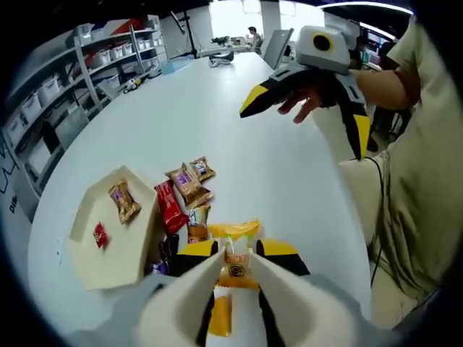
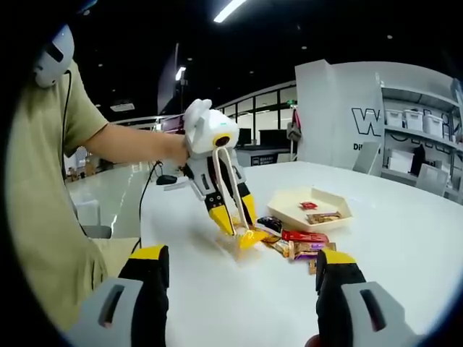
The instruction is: Place the target food into the container with the food tongs after gripping and lifting it, then release it inside without dropping or visibly crushing the food.
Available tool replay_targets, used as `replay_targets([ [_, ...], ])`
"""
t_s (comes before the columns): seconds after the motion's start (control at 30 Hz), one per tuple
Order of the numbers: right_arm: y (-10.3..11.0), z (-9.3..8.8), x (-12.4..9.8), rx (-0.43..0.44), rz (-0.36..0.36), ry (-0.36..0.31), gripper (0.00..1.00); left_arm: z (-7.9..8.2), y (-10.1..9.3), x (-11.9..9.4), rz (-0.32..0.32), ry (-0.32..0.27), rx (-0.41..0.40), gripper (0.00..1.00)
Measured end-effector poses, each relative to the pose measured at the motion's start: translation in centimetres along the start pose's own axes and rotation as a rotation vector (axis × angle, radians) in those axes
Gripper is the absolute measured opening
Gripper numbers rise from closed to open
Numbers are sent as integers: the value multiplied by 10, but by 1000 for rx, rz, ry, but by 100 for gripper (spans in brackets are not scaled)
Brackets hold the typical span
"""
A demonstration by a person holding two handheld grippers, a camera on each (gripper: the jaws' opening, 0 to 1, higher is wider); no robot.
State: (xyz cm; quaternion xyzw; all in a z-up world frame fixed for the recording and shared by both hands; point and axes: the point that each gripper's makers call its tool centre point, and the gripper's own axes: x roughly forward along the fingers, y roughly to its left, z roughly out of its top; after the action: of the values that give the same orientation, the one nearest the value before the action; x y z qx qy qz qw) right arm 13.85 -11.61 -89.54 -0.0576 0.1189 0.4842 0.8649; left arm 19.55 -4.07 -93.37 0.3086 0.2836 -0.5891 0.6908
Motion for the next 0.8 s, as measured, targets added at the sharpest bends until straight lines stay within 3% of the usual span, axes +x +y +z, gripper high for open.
replay_targets([
  [0.47, 0, 0, -1, 2, -2, -4, 82, 13, 12, -20, 12, -25, -6, 20],
  [0.8, -1, -1, -2, 4, -5, -4, 82, 22, 34, -38, 49, -42, -8, 20],
])
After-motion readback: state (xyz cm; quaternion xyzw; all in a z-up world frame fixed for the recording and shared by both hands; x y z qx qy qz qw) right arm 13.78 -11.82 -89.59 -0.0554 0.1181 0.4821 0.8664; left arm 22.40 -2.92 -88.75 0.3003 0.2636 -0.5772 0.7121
